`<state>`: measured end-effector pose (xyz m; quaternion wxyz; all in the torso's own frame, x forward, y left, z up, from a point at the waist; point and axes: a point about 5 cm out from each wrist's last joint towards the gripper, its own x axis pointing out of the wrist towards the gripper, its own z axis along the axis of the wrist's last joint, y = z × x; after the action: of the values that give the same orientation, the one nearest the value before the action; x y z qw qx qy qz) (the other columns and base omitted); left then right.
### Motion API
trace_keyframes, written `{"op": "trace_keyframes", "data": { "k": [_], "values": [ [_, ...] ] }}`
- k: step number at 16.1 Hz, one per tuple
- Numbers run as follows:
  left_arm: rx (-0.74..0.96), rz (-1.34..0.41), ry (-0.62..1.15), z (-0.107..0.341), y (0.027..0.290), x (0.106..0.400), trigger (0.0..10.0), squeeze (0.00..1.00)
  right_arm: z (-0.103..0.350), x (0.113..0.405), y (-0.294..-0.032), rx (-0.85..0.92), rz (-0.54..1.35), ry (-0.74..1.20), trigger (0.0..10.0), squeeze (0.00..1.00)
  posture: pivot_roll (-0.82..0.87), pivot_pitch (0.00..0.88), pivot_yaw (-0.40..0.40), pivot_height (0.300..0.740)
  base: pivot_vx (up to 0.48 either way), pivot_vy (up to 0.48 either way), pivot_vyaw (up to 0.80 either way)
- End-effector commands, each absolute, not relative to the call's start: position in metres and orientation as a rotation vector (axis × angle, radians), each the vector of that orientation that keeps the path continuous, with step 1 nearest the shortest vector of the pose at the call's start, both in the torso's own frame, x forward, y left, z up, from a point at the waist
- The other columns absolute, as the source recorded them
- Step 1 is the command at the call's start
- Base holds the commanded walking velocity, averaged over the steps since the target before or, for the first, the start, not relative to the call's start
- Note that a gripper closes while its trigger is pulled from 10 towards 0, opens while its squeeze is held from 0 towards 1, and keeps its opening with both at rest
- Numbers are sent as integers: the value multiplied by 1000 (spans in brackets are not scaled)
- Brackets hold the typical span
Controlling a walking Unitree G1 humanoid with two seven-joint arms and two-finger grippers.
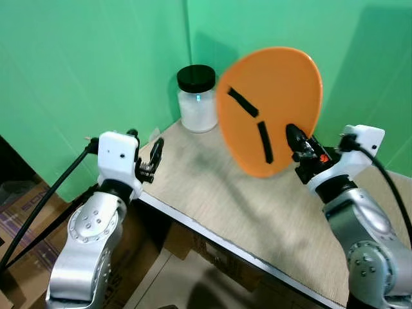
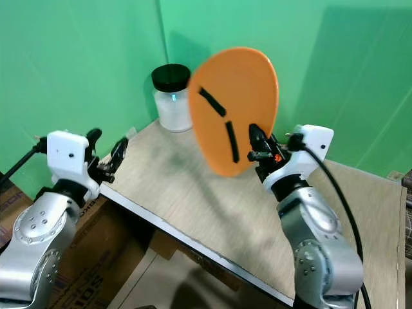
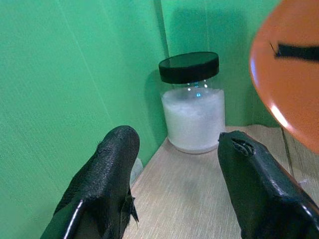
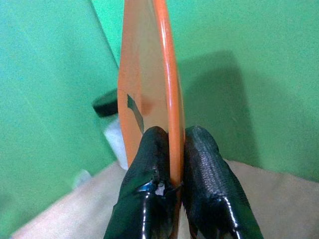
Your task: Setting the table
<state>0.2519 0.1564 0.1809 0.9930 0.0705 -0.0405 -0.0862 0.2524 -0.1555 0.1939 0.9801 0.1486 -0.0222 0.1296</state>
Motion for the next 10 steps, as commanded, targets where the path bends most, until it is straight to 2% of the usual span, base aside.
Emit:
{"op": "trace_keyframes", "data": {
  "k": [1,5,10],
  "values": [
    [144,-162,-87,183,155,252,10000,0,204,251,-149,268,283,-100,10000,0,-56,0,83,740,0,0,0],
    [150,-133,-65,184,160,244,10000,0,194,253,-134,182,310,-65,10000,0,-21,0,52,740,0,0,0],
    [161,-118,-45,184,164,238,10000,0,190,254,-134,183,298,-46,10000,0,-7,0,35,740,0,0,0]
  ]
}}
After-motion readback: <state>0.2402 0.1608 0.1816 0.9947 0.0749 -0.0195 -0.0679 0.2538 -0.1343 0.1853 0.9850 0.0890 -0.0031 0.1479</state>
